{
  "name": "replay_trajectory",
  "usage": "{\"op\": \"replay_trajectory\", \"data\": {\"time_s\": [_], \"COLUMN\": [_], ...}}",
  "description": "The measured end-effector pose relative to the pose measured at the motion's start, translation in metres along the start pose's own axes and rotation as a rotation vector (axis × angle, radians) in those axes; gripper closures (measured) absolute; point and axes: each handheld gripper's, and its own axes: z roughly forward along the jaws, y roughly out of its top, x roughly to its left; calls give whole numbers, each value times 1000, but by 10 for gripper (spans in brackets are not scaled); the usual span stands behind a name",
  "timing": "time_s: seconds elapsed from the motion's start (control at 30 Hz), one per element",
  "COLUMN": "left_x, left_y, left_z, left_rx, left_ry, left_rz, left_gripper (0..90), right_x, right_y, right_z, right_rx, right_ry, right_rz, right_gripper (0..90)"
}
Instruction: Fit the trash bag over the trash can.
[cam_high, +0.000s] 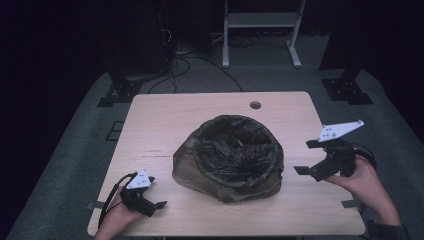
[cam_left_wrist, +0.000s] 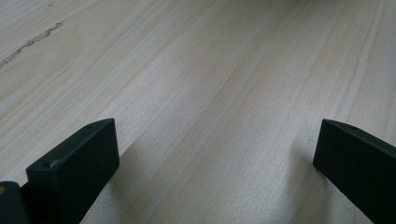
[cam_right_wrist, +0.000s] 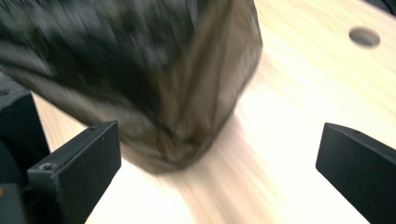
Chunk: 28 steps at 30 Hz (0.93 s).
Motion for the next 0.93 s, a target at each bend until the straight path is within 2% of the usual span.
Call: {"op": "replay_trajectory", "data": {"time_s": [0.2,0.23,0.4,0.53,0.7,0.93], "left_x": [0,0,0,0,0,0], "left_y": [0,0,0,0,0,0], "left_z": [0,0,0,0,0,0], "left_rx": [1,-1,-1,-1,-1,-1], "left_ry": [0,0,0,0,1,1], "left_rz": [0,-3,0,-1,-1,-1], "left_gripper": [0,0,0,0,0,0], "right_x": [-6,-7,-11,-11,-9,-8], "right_y": [-52,-62,-94,-109,-126,-132], "right_z": [23,28,43,53,67,75], "right_rx": [-3,3,-5,2,36,47], "right_ry": [-21,-24,-45,-49,-51,-54], "right_rz": [25,41,73,70,76,70], "right_gripper": [0,0,0,0,0,0]}}
